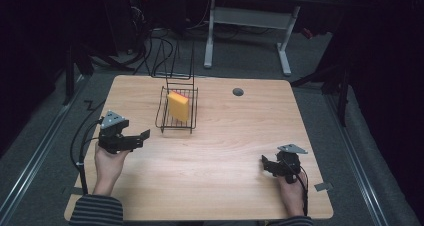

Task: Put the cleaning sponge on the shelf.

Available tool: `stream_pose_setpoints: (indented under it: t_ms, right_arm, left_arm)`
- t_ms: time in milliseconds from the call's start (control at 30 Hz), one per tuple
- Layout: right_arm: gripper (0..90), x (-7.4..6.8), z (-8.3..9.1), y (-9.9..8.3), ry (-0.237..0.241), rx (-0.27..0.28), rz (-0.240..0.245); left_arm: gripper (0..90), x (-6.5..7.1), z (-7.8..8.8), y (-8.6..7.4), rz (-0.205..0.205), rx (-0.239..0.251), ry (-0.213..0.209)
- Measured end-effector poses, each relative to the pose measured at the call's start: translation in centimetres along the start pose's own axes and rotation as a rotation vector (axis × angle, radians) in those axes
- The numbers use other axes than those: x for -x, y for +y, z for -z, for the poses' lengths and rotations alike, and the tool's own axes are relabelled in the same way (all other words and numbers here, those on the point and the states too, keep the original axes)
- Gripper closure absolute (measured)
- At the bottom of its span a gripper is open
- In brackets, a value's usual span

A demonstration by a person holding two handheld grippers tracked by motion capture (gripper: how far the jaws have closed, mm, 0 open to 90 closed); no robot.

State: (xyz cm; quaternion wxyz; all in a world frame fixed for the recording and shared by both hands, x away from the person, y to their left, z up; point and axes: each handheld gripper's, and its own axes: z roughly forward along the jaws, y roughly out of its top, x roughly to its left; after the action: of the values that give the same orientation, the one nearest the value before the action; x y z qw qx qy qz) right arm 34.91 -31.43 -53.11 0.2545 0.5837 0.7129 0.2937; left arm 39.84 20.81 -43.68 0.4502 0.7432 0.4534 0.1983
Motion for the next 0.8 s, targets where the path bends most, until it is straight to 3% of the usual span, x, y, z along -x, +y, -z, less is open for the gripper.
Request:
stream_pose_setpoints:
  t_ms: [800]
  right_arm:
    - [21.8,0.1,0.0,0.0,-0.001,0.003,0.012]
  left_arm:
    - [13.9,-1.2,0.1,-3.5,0.039,-0.051,0.028]
